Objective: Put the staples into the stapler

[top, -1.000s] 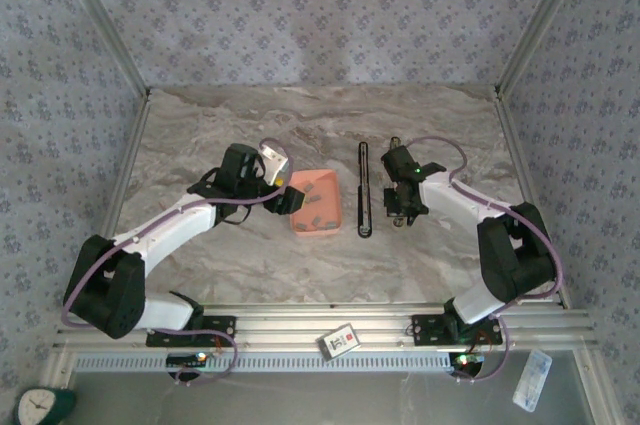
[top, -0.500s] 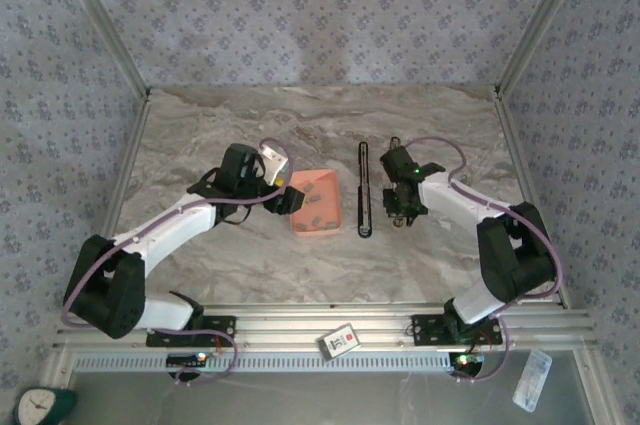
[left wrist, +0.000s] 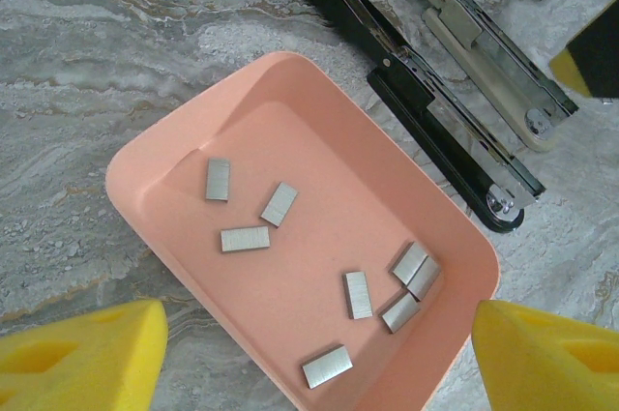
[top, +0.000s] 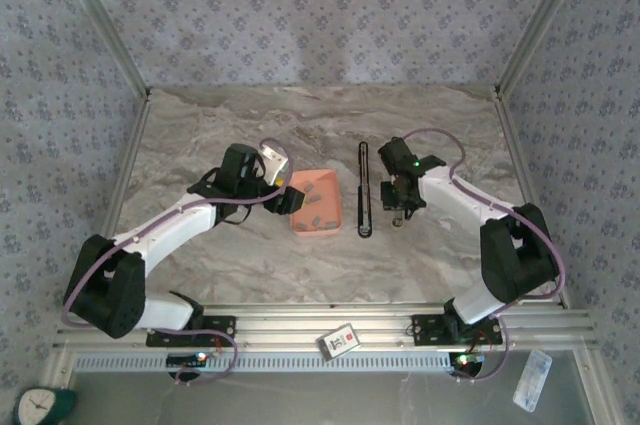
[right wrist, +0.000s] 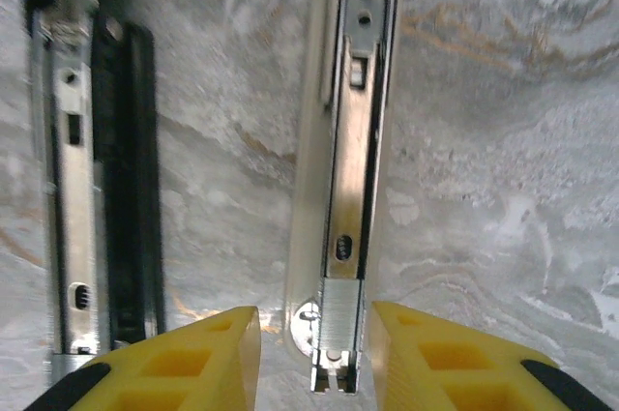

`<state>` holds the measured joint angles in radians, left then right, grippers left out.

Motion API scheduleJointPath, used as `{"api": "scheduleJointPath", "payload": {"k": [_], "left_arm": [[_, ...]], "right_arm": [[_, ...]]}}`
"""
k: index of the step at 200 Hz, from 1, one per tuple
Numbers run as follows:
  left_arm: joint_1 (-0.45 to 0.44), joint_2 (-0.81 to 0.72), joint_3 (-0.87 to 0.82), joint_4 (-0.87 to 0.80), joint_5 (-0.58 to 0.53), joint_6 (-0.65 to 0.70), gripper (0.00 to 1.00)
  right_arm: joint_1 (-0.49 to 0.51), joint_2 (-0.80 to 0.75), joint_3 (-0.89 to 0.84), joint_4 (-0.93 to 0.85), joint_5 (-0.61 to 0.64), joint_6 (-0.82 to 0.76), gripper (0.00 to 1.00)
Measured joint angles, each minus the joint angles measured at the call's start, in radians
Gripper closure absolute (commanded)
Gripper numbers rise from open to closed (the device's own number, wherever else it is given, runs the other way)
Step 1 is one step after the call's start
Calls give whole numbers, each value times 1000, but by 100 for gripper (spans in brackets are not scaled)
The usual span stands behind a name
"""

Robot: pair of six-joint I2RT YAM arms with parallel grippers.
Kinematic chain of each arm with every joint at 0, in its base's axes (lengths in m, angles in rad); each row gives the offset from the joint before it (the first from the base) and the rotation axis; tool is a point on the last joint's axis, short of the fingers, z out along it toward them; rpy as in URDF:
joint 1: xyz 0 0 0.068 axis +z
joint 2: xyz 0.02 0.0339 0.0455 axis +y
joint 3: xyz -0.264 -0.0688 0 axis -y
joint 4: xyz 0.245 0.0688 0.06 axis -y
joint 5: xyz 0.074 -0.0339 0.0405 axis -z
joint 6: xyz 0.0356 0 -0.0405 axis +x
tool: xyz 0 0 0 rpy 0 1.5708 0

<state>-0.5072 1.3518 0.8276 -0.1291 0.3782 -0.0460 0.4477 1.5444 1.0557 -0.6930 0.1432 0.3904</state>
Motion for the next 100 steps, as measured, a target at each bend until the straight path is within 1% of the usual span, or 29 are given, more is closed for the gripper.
{"api": "scheduleJointPath", "payload": {"k": [31,47,69,76,100], "left_arm": [[0,1,0,0,0,0,18],[0,3,0,0,0,0,18],[0,7,0,-1,0,0,18],[0,7,0,-1,0,0,18],[0,7,0,-1,0,0,18]], "right_arm": [[0,-1,53,-21,0,-13,63],[-6,-2,53,-36,-8,-17,58],[-29,10,65,-54,-21,-16,44],[-37,25,79,-60,-24,-18,42],[-60,108,153,-66,-26,-25,39]]}}
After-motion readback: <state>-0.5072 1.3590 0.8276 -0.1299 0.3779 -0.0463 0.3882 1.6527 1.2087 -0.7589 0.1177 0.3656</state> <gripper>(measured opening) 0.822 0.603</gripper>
